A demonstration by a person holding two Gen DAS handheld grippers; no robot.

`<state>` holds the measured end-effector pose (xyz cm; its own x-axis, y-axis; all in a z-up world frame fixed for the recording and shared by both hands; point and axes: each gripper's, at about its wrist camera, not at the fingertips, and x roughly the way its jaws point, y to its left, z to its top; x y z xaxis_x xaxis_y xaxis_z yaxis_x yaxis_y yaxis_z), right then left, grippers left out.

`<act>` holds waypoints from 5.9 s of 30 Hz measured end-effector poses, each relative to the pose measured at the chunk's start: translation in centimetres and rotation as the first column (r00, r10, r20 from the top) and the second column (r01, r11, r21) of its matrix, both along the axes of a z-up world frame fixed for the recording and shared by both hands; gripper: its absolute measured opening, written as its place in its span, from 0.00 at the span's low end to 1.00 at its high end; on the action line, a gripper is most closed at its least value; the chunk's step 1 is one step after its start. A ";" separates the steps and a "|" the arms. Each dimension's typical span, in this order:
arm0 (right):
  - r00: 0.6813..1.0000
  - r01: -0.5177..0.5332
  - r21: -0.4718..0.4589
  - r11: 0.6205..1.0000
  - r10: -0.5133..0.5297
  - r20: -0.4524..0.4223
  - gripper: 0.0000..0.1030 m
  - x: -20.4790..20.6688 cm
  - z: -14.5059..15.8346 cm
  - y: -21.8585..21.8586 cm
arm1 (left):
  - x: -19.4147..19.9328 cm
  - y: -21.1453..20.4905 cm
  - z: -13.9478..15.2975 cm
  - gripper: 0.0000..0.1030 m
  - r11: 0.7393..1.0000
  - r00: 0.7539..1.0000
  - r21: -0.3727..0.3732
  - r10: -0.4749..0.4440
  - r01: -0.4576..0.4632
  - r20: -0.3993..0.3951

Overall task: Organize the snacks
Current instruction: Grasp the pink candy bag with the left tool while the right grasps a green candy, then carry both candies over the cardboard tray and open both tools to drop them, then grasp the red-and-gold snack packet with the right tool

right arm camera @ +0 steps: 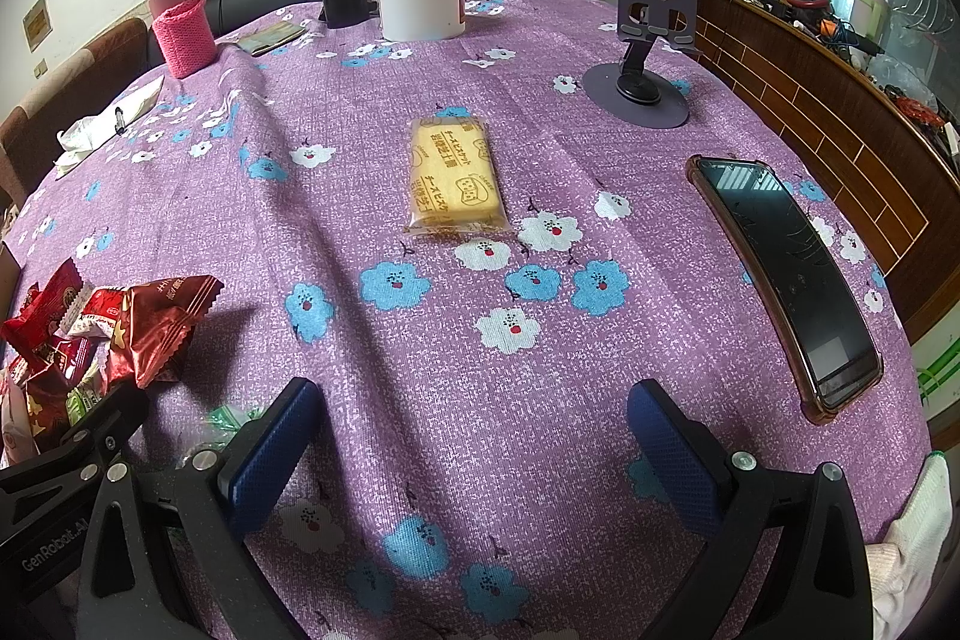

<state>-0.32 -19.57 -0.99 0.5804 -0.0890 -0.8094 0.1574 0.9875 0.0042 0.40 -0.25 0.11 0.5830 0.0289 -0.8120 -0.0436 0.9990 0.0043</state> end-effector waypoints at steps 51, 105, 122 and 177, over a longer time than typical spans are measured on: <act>0.977 -0.203 0.230 0.952 0.212 -0.017 0.20 -3.2 2.6 3.4 | -5.3 3.0 1.6 0.22 0.932 0.937 -0.132 -0.346 0.339 -0.042; 0.759 -0.651 0.038 0.758 0.650 0.043 0.59 -2.2 4.6 17.6 | -21.9 26.7 13.8 0.78 0.931 0.943 -0.301 0.272 -0.206 0.194; 0.792 -0.610 0.189 0.770 0.583 0.181 0.14 -2.4 2.9 15.2 | -34.4 24.2 23.1 0.78 0.894 0.816 -0.191 0.447 -0.404 0.367; 0.778 -0.628 0.266 0.732 0.574 0.257 0.05 -3.3 5.4 13.2 | -27.7 25.9 17.5 0.78 0.875 0.858 -0.257 0.466 -0.411 0.217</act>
<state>-3.61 -6.40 4.39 0.5362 0.5657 -0.6265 -0.4974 0.8114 0.3069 -27.34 25.64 17.59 0.7394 0.1909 -0.6456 -0.4490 0.8543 -0.2617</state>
